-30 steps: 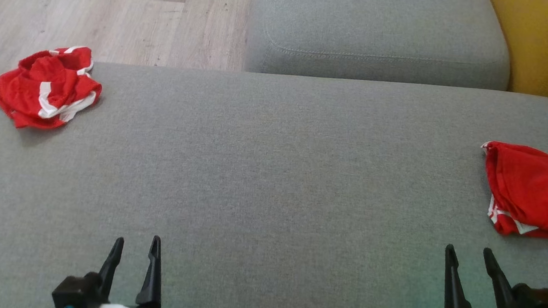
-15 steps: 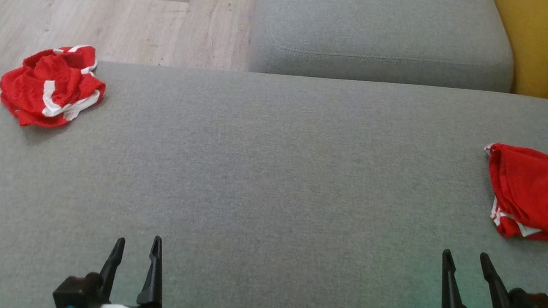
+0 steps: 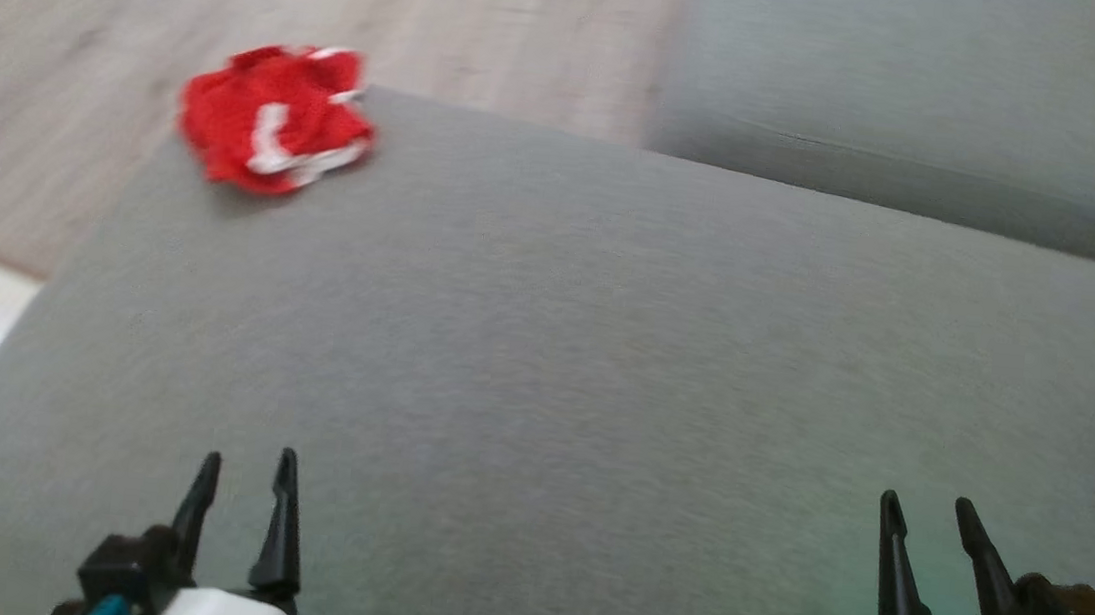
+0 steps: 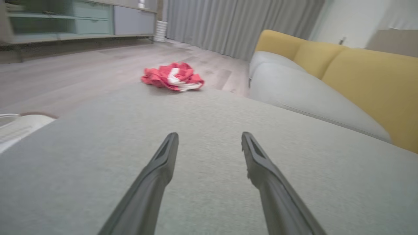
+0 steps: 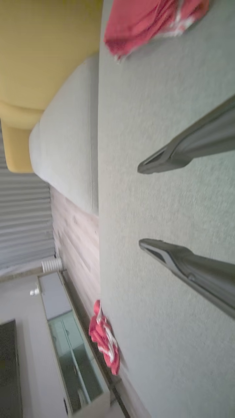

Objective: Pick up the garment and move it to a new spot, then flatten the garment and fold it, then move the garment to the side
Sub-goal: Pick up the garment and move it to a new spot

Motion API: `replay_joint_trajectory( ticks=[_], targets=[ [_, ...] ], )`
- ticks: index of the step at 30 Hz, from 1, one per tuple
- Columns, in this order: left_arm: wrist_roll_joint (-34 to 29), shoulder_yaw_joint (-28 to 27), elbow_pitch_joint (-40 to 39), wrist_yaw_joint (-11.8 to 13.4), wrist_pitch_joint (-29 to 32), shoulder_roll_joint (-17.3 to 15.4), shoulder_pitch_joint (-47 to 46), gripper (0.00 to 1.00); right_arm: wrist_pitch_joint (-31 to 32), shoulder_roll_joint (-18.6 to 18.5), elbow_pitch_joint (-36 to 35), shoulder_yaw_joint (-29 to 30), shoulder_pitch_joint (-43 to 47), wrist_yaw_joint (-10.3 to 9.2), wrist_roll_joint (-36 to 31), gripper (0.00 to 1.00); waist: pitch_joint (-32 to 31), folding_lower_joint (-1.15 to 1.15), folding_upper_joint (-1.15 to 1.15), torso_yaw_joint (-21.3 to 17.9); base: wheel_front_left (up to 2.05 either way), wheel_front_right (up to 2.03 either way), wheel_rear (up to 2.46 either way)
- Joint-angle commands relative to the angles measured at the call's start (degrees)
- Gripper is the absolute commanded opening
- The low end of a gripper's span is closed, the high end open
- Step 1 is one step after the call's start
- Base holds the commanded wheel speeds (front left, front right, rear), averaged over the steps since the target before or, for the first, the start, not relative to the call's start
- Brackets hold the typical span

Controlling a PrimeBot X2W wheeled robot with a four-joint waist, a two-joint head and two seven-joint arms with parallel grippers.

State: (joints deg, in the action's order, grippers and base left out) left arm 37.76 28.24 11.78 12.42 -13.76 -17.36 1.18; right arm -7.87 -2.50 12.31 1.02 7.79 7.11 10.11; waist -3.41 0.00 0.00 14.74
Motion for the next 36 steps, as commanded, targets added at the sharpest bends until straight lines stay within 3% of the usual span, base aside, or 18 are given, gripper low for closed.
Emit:
replay_joint_trajectory(
  ticks=[1,6,14,21,24,30,31,36],
  targets=[
    [-0.29,-2.56,-2.13,0.28,-0.56,-1.31,-3.47,1.0,-0.96,-0.38,-2.0,-1.4,-2.41,0.37,0.36,1.0,0.86,0.0,0.0,6.36,0.0,0.0,0.0],
    [-0.11,-3.72,-3.09,0.9,-0.66,-2.2,-2.87,1.0,-1.37,-0.38,-1.35,-2.18,-3.23,0.37,0.67,1.0,1.66,0.0,0.0,12.52,0.0,0.0,0.0],
    [-0.18,-7.61,-6.14,2.36,-1.11,-2.13,-0.05,1.0,-0.47,-0.38,-0.87,-5.97,-6.79,0.37,-0.38,1.0,4.06,0.0,0.0,14.24,0.0,0.0,0.0],
    [-0.42,-9.5,-7.69,1.79,-1.2,-1.87,0.5,1.0,-0.07,-0.38,-1.52,-6.41,-7.5,0.37,-1.07,1.0,5.09,0.0,0.0,14.98,0.0,0.0,0.0],
    [-0.42,-11.38,-8.47,0.68,-0.52,-4.59,-3.07,1.0,0.66,-0.38,-3.41,-4.83,-7.25,0.37,-1.91,1.0,6.62,0.0,0.0,15.56,0.0,0.0,0.0],
    [0.18,-17.66,-10.59,-1.01,1.88,-12.11,-14.82,1.0,4.8,-0.38,-10.09,-3.5,-11.91,0.37,-6.37,1.0,15.69,0.0,0.0,10.21,0.0,0.0,0.0],
    [0.18,-17.66,-10.59,-1.01,1.88,-12.11,-14.82,1.0,4.8,-0.38,-10.09,-3.5,-11.91,0.37,-6.37,1.0,15.69,0.0,0.0,10.21,0.0,0.0,0.0],
    [-0.23,-19.31,-6.96,-5.3,8.8,-20.47,-30.04,1.0,8.6,-0.38,-15.62,-2.81,-16.36,0.37,-9.92,1.0,22.91,0.0,0.0,4.97,0.0,0.0,0.0]
  ],
)
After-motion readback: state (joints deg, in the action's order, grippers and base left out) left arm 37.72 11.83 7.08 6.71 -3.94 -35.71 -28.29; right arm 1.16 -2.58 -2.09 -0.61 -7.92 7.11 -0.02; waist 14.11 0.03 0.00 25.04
